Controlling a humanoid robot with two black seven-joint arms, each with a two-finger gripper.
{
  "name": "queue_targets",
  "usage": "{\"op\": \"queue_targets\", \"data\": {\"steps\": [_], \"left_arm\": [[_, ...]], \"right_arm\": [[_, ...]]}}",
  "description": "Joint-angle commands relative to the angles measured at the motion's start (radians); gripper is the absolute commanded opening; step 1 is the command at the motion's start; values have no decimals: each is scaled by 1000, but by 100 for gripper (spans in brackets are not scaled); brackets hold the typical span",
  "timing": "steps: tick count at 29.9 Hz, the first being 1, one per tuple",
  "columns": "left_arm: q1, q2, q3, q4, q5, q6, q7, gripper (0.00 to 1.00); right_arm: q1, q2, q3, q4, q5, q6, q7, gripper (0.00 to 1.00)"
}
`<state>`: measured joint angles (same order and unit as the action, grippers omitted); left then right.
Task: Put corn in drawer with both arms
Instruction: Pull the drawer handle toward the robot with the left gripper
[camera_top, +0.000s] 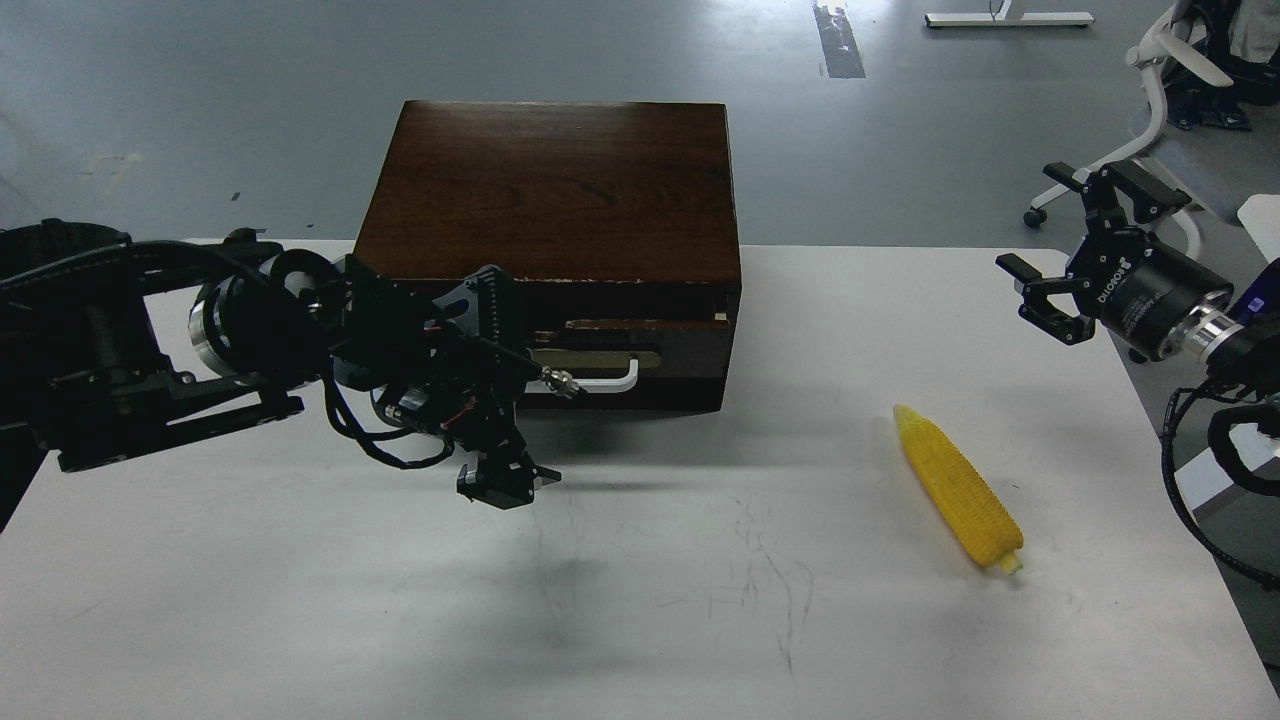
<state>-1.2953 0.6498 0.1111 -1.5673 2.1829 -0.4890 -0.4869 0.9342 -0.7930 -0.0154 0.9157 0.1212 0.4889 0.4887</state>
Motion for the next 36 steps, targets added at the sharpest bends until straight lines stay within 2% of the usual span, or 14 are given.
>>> {"op": "queue_targets", "data": {"steps": [1,13,36], "left_arm": [[-4,14,-1,-34,-1,0,-2,99],[-2,71,-4,-155,-113,0,-2,99],[5,110,-8,-189,-163,0,-2,99]], "right_arm": [[-5,0,0,0,0,0,0,99],[-5,0,2,0,0,0,0,99],[-6,-14,6,0,0,0,0,99]]}}
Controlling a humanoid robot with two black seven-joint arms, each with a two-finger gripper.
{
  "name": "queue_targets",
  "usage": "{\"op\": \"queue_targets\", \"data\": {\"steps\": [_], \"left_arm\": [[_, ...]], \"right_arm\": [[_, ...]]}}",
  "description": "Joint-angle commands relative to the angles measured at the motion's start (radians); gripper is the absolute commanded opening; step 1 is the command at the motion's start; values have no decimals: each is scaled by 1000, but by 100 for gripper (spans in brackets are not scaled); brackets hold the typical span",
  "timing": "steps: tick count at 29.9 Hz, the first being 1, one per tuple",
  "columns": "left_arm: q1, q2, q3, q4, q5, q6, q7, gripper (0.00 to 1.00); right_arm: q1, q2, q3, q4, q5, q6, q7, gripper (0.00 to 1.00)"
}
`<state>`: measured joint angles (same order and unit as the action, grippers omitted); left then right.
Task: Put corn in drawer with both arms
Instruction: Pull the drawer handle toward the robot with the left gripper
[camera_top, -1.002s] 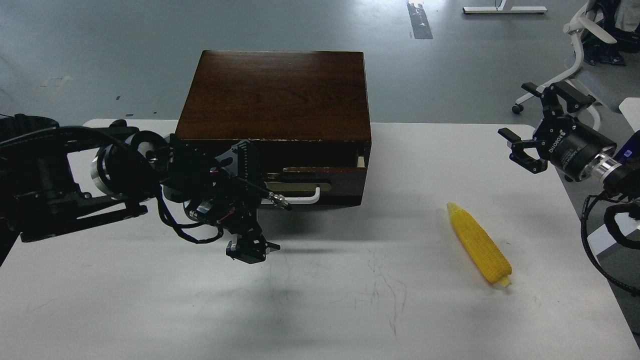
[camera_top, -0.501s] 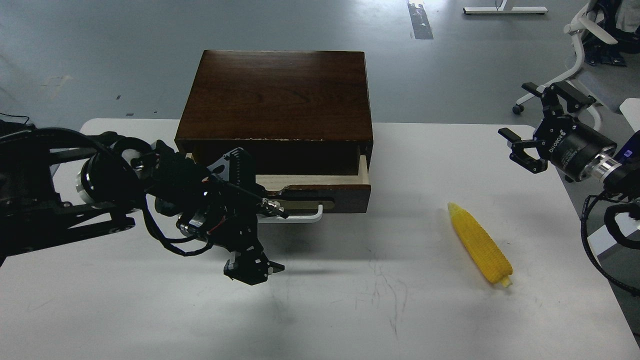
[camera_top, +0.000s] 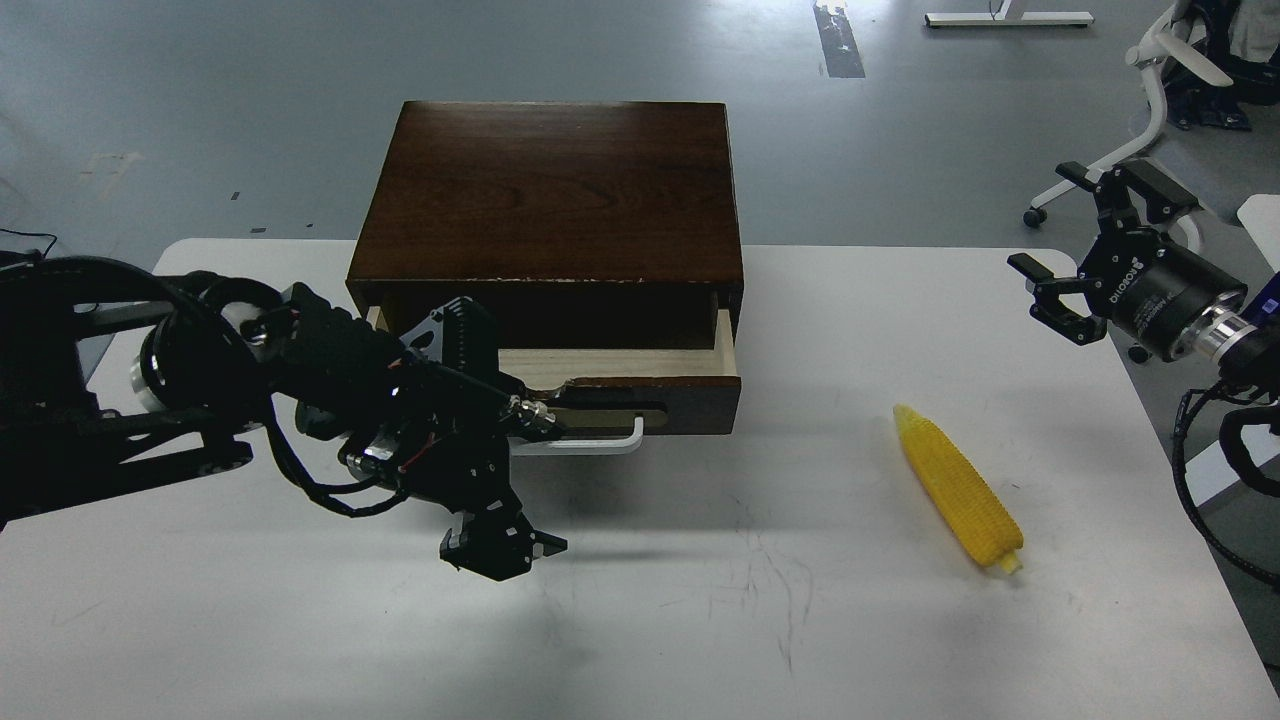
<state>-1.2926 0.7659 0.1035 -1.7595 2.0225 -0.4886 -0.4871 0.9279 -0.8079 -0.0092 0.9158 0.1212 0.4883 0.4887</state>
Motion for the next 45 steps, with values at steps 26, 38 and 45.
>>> {"op": "queue_targets", "data": {"steps": [26,38,45], "left_arm": [[-4,-40,-4,23,8,0,-2,99],[-34,-59,-8,22,10,0,-2,99],[-30,-66,-7,26,15,0,-2,99]], "right_arm": [[-6,1,2,1,0,0,0,99],[-8,1,2,2,0,0,0,99],[-8,1,2,2,0,0,0,99]]}}
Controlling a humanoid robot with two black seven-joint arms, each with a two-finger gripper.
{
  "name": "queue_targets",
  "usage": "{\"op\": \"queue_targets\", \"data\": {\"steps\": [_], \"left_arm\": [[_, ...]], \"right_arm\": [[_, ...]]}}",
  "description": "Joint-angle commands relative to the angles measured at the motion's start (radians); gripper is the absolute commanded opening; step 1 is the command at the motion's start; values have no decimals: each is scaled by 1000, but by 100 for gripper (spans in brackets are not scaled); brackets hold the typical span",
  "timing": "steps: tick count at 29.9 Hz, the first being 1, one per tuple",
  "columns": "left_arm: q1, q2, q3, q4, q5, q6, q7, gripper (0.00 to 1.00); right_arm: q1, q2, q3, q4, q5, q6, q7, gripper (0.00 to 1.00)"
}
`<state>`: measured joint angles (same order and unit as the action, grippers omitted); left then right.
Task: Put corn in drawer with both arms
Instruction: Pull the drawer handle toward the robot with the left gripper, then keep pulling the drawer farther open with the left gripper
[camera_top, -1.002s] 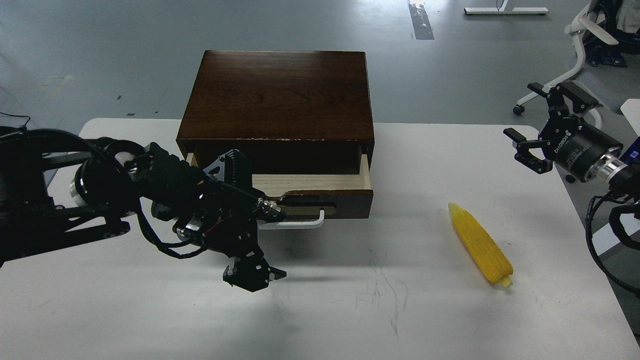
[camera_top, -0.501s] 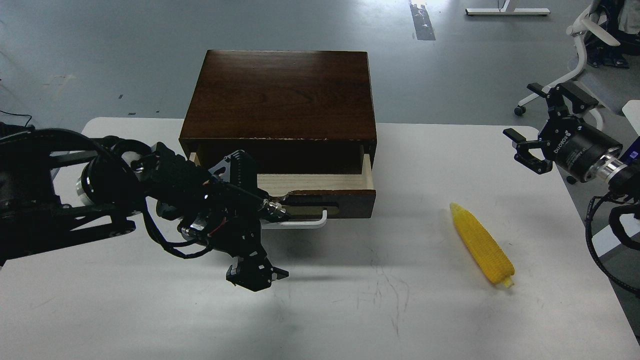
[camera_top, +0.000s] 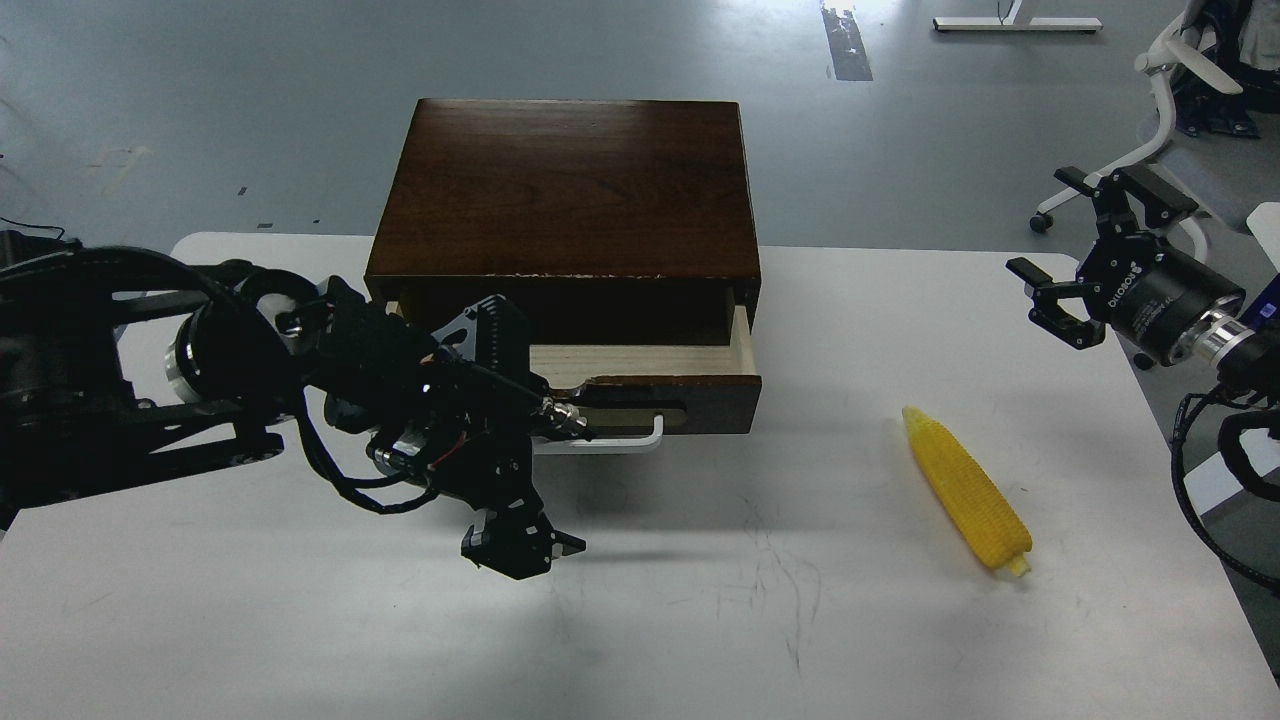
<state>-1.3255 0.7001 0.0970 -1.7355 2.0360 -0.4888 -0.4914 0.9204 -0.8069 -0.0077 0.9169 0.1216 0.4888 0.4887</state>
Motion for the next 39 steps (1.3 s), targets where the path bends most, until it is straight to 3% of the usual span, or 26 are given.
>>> {"op": "queue_targets", "data": {"steps": [1,39], "left_arm": [[3,-1,0,2,1,0,3,99],[38,5,-2,82,-36,0,3,99]], "right_arm": [[0,0,0,0,0,0,0,99],[-11,0,0,0,1,0,0,99]]}}
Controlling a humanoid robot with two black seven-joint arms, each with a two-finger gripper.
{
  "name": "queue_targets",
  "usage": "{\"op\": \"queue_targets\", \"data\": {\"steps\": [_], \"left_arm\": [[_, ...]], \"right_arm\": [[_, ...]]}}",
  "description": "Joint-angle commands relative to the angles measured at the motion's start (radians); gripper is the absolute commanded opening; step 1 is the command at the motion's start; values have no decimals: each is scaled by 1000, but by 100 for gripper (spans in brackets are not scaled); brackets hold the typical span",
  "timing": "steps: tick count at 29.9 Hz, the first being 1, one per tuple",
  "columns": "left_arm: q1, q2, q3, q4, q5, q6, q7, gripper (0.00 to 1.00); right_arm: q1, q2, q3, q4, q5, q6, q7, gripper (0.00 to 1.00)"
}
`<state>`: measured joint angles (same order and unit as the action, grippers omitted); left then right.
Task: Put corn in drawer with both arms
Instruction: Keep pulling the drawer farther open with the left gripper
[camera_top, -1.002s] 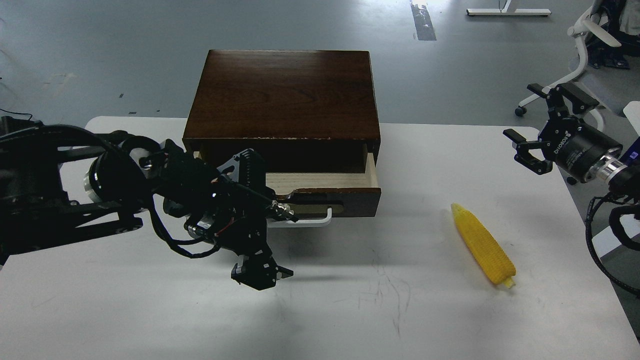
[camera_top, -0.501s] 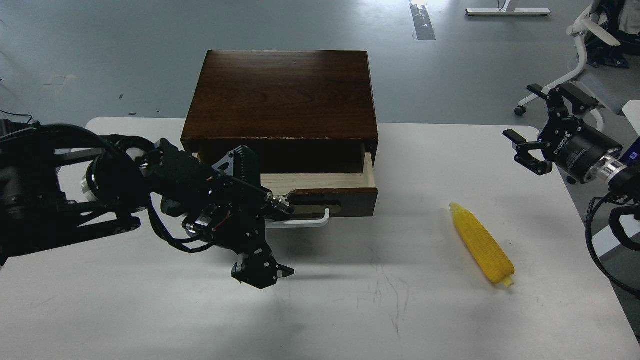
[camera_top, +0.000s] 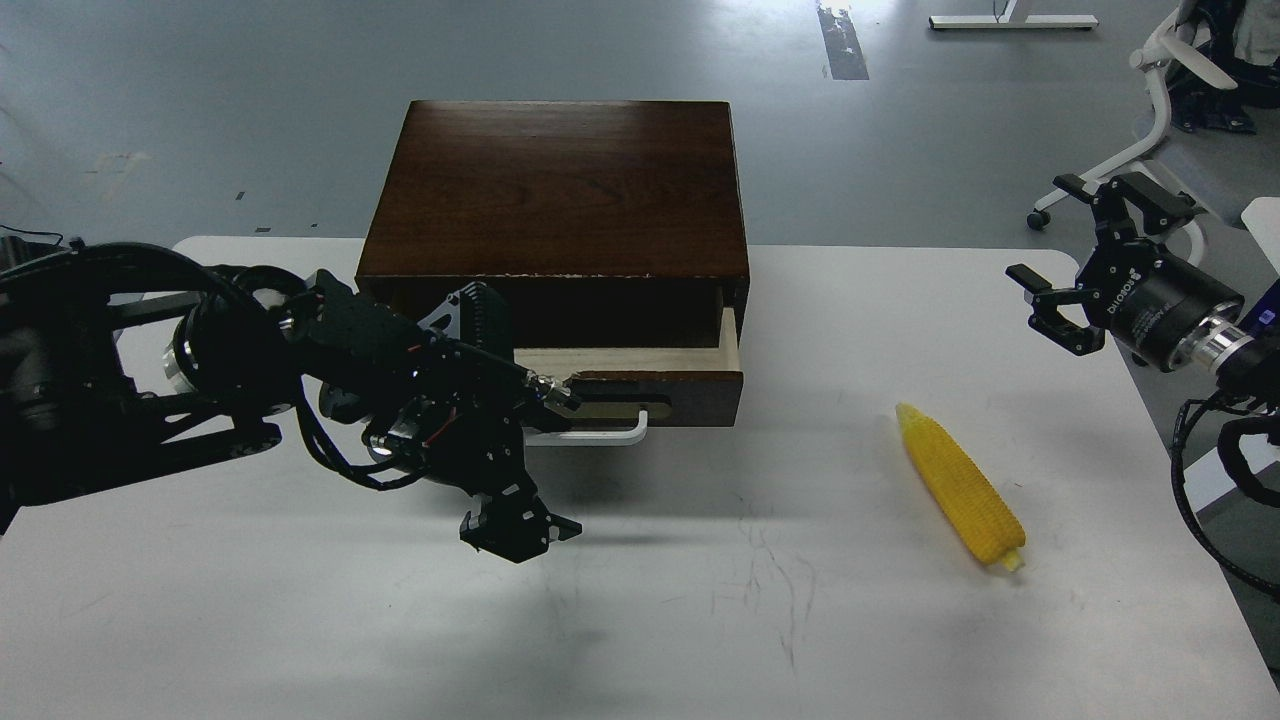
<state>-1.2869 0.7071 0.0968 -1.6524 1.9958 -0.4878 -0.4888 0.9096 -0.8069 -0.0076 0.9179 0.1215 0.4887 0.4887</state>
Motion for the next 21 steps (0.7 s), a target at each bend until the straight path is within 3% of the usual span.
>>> {"op": "queue_targets", "data": {"steps": [1,21], "left_arm": [[-2,-5,-2,-1,5,-1,0,99],[-8,-9,3,-1,60,-1,0,99]], "right_arm": [[0,0,0,-1,1,0,0,99],[0,0,0,1,0,0,0,99]]}}
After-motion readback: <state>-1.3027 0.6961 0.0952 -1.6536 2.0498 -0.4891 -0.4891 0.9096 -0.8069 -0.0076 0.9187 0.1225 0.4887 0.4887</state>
